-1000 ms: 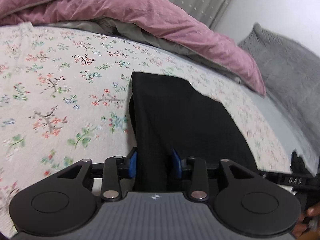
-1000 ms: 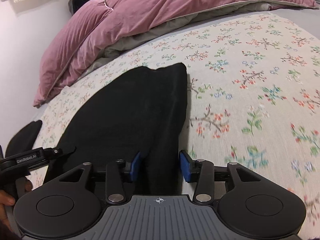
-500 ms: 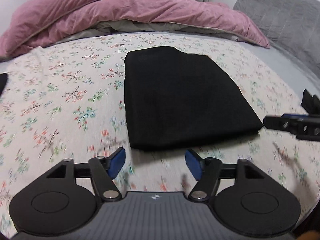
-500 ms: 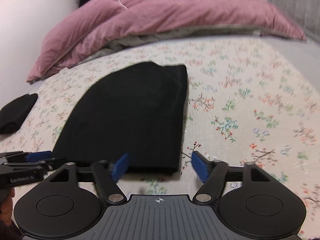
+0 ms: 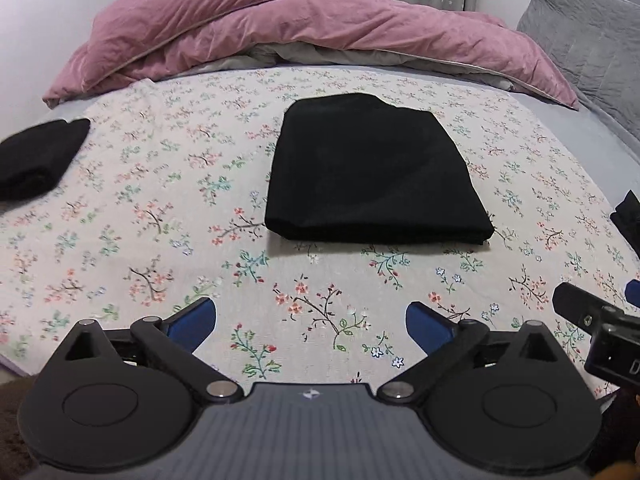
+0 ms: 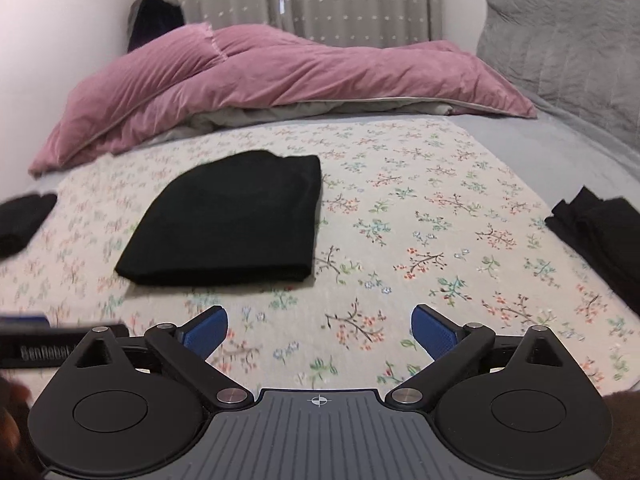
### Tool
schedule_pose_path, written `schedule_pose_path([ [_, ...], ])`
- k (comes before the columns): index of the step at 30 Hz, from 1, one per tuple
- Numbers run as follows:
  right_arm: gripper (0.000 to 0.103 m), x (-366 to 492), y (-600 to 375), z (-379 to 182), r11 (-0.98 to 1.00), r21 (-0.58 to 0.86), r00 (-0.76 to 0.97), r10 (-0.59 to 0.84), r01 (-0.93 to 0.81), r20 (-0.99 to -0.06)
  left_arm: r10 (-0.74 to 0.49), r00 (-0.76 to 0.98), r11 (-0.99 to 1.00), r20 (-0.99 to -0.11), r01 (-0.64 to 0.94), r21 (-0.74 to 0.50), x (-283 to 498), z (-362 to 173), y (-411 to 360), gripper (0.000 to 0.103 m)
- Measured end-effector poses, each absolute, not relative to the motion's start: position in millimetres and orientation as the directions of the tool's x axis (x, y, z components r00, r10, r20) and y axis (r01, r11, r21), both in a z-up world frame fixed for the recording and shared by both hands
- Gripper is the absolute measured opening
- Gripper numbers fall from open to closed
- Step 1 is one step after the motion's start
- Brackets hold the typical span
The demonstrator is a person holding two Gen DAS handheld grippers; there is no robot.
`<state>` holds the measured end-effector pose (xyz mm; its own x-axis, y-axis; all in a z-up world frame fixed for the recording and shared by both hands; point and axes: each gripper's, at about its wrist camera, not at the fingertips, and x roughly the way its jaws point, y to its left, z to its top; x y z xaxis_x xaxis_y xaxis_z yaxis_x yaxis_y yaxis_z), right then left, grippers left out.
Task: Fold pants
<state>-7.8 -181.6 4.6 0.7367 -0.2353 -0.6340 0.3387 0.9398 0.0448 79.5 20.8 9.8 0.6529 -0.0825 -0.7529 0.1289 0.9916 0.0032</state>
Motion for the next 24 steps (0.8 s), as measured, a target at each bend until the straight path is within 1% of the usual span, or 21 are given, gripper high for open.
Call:
schedule_pose_path([
  [5, 0.101, -15, -187, 11, 0.917, 0.113, 0.738, -0.229, 0.382, -0.635, -0.097, 0.638, 0.99, -0.764, 0.138, -0.01, 69, 15, 18, 0.103],
  [7, 0.101, -18, -188, 14, 0.911, 0.119, 0.74, -0.238, 0.394, -0.629, -0.091, 0.627, 0.991, -0.774, 0.136, -0.006, 67, 15, 18, 0.103],
  [9, 0.102, -20, -188, 15, 0.908, 0.107, 0.739, -0.257, 0.406, -0.622, -0.09, 0.625, 0.991, -0.776, 0.135, -0.006, 65, 14, 18, 0.103],
  [15, 0.102, -23, -181, 16, 0.907, 0.075, 0.725, -0.279, 0.414, -0.63, -0.054, 0.639, 0.988, -0.767, 0.144, 0.051, 57, 17, 18, 0.103],
  [24, 0.102, -25, -166, 20, 0.927, 0.046, 0.735, -0.263, 0.371, -0.624, -0.047, 0.657, 0.99, -0.753, 0.131, 0.053, 51, 22, 26, 0.103],
])
